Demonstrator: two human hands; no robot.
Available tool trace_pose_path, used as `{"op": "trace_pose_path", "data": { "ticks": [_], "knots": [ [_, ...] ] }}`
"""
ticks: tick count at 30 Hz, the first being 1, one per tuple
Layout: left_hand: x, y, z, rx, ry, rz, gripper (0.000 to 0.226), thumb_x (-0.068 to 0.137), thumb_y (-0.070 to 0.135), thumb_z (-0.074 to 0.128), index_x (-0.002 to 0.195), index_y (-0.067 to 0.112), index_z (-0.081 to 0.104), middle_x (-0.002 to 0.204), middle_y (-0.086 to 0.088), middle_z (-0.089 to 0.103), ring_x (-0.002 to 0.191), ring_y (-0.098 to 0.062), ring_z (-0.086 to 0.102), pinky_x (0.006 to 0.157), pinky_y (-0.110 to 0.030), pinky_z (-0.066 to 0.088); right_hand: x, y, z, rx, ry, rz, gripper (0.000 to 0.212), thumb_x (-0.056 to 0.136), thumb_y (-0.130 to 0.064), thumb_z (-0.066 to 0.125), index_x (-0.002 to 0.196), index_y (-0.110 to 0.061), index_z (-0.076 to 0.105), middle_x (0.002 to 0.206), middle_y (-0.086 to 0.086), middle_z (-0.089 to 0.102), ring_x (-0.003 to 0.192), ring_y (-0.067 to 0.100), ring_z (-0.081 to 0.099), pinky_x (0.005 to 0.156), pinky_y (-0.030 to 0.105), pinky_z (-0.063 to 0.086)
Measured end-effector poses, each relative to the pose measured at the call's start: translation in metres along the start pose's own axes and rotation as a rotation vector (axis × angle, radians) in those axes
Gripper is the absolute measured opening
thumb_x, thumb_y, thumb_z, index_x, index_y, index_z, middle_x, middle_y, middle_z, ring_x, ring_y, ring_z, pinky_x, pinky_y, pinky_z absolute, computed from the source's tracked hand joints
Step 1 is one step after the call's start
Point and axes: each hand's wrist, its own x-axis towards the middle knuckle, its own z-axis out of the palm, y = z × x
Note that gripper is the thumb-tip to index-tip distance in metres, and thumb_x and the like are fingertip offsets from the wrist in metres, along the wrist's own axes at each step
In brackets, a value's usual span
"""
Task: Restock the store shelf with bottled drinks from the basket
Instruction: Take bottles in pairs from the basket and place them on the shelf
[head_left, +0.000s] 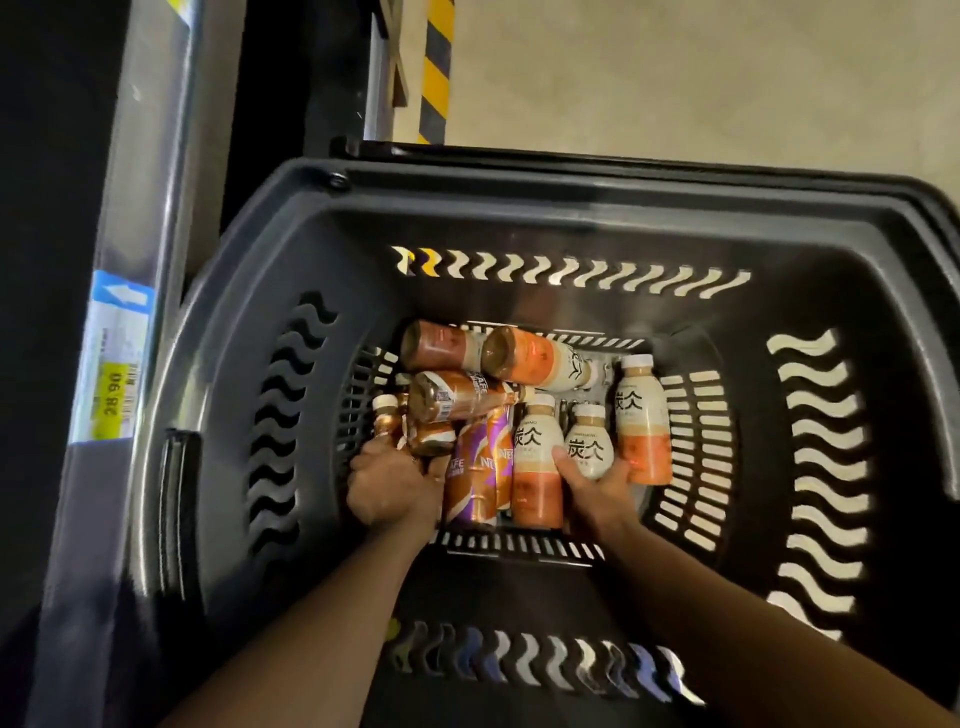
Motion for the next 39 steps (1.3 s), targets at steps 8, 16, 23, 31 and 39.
{"op": "trace_pose_path", "data": {
  "ticks": [8, 16, 23, 31, 39],
  "knots": [
    [-0.007, -0.008, -0.028, -0.368, -0.274, -0.167, 0.086, 0.066, 0.06, 0.081, 0.129, 0.011, 0.049, 0.122, -0.014, 0.062, 0.107, -0.033, 0.063, 0.083, -0.039, 0.054, -0.023, -0.015, -0.034, 0.234, -0.169, 0.069, 0.069, 0.063, -0.042, 0.09, 0.12, -0.015, 0.061, 0.113, 0.006, 0.071, 0.099, 0.022, 0.068, 0.093, 0.046, 0.055],
    [-0.172, -0.004, -0.172, -0.703, -0.418, 0.141, 0.044, 0.073, 0.029, 0.082, 0.108, 0.018, 0.059, 0.099, 0.002, 0.068, 0.075, -0.011, 0.059, 0.07, -0.023, 0.043, -0.207, -0.086, -0.143, 0.073, -0.142, -0.084, 0.037, 0.074, -0.043, 0.08, 0.102, -0.02, 0.07, 0.092, -0.002, 0.076, 0.085, 0.015, 0.072, 0.077, 0.031, 0.058],
    [-0.339, -0.004, -0.38, -1.007, -0.384, 0.279, 0.047, 0.072, 0.024, 0.082, 0.112, 0.019, 0.057, 0.096, 0.001, 0.068, 0.086, -0.018, 0.066, 0.077, -0.031, 0.055, -0.43, -0.197, -0.277, 0.008, -0.037, -0.33, 0.045, 0.067, -0.054, 0.078, 0.101, -0.024, 0.071, 0.096, -0.004, 0.075, 0.084, 0.012, 0.07, 0.081, 0.033, 0.057],
    [-0.527, -0.07, -0.593, -1.308, -0.282, 0.451, 0.034, 0.08, 0.022, 0.075, 0.106, 0.024, 0.054, 0.098, -0.006, 0.066, 0.085, -0.02, 0.067, 0.066, -0.031, 0.055, -0.663, -0.284, -0.399, 0.11, -0.04, -0.667, 0.044, 0.067, -0.057, 0.073, 0.1, -0.029, 0.064, 0.095, -0.003, 0.073, 0.084, 0.016, 0.07, 0.077, 0.041, 0.058],
    [-0.651, -0.151, -0.658, -1.525, 0.026, 0.457, 0.034, 0.072, 0.029, 0.078, 0.098, 0.02, 0.059, 0.08, -0.006, 0.068, 0.071, -0.014, 0.067, 0.06, -0.023, 0.056, -0.795, -0.304, -0.44, 0.052, -0.187, -0.953, 0.031, 0.076, -0.043, 0.077, 0.098, -0.027, 0.062, 0.091, -0.006, 0.071, 0.08, 0.011, 0.068, 0.068, 0.032, 0.056]
  ]
}}
